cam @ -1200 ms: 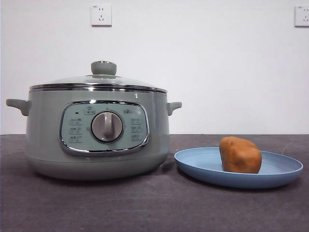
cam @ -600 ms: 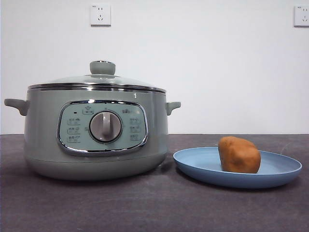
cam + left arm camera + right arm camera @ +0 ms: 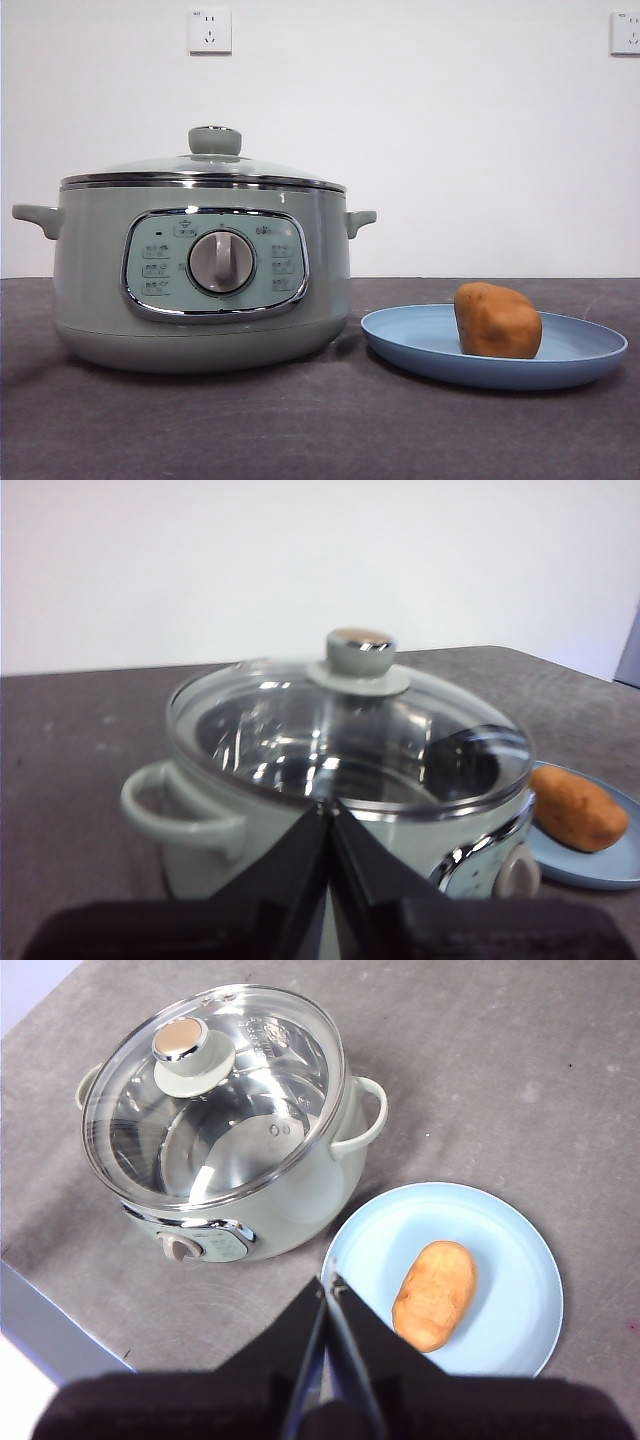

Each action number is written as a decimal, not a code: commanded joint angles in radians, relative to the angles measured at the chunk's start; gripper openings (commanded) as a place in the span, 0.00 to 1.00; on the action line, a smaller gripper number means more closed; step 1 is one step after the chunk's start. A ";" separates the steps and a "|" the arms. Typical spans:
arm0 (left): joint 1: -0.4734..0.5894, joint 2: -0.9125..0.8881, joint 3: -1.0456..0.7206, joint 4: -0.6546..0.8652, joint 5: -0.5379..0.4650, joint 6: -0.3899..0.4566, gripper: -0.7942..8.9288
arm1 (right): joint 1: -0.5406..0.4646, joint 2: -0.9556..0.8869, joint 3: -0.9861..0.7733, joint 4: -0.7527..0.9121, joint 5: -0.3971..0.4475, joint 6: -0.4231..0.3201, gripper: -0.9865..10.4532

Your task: Take the potato out from the steamer,put the potato on the plate,close the lid

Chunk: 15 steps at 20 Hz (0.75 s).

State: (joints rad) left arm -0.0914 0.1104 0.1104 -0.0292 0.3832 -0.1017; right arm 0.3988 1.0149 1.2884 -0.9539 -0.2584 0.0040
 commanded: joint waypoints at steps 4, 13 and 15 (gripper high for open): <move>0.009 -0.064 -0.053 -0.100 -0.098 -0.065 0.08 | 0.001 -0.003 0.004 0.002 0.003 -0.002 0.09; 0.009 -0.108 -0.103 -0.151 -0.144 -0.141 0.08 | 0.001 -0.003 0.004 0.002 0.003 -0.002 0.09; 0.009 -0.106 -0.103 -0.151 -0.146 -0.138 0.08 | 0.001 -0.003 0.004 0.002 0.003 -0.002 0.09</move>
State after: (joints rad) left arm -0.0853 0.0055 0.0204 -0.1810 0.2382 -0.2306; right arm 0.3988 1.0142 1.2884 -0.9539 -0.2584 0.0040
